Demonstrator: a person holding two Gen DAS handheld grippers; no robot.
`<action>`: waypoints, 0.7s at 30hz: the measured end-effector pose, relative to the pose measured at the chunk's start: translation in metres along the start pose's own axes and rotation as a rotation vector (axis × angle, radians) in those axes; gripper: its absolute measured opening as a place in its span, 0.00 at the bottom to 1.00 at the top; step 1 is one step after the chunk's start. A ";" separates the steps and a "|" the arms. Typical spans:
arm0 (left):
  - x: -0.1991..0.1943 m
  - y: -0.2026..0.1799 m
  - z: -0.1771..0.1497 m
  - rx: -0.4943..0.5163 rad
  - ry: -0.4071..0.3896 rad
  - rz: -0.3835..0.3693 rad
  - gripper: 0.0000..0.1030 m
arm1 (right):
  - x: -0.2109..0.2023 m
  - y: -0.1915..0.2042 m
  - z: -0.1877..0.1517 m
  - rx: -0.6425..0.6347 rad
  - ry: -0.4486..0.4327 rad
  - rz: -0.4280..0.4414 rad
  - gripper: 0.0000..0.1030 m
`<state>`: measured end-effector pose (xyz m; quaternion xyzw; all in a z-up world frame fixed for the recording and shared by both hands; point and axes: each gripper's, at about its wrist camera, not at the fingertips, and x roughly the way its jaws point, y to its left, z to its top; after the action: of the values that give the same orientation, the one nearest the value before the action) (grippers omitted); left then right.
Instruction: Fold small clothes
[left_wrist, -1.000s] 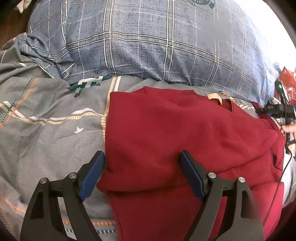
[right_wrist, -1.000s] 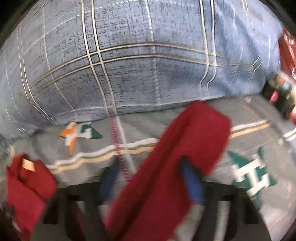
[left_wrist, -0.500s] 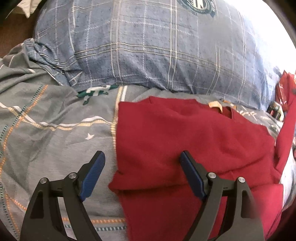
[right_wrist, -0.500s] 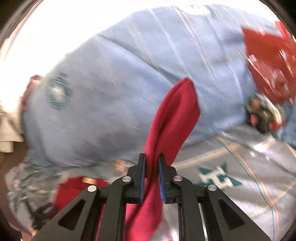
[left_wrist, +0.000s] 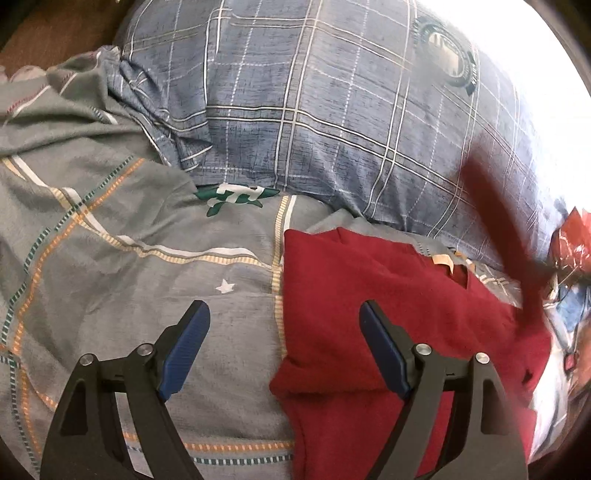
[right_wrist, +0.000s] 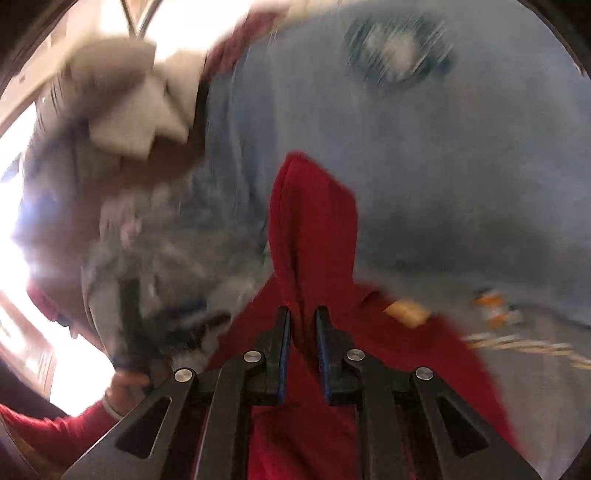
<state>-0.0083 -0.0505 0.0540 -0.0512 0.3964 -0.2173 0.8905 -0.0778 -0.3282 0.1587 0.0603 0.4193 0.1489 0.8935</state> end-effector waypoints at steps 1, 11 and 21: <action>0.001 0.000 0.000 0.001 0.000 0.002 0.81 | 0.022 0.003 -0.013 0.010 0.052 -0.028 0.22; 0.002 -0.007 -0.005 0.050 -0.013 0.026 0.81 | -0.007 -0.001 -0.047 0.061 0.002 -0.038 0.72; -0.038 -0.030 -0.025 0.042 0.097 0.039 0.81 | -0.014 -0.036 -0.074 0.150 -0.033 -0.058 0.72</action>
<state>-0.0594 -0.0591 0.0711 -0.0141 0.4353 -0.2105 0.8752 -0.1352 -0.3683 0.1132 0.1175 0.4161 0.0899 0.8972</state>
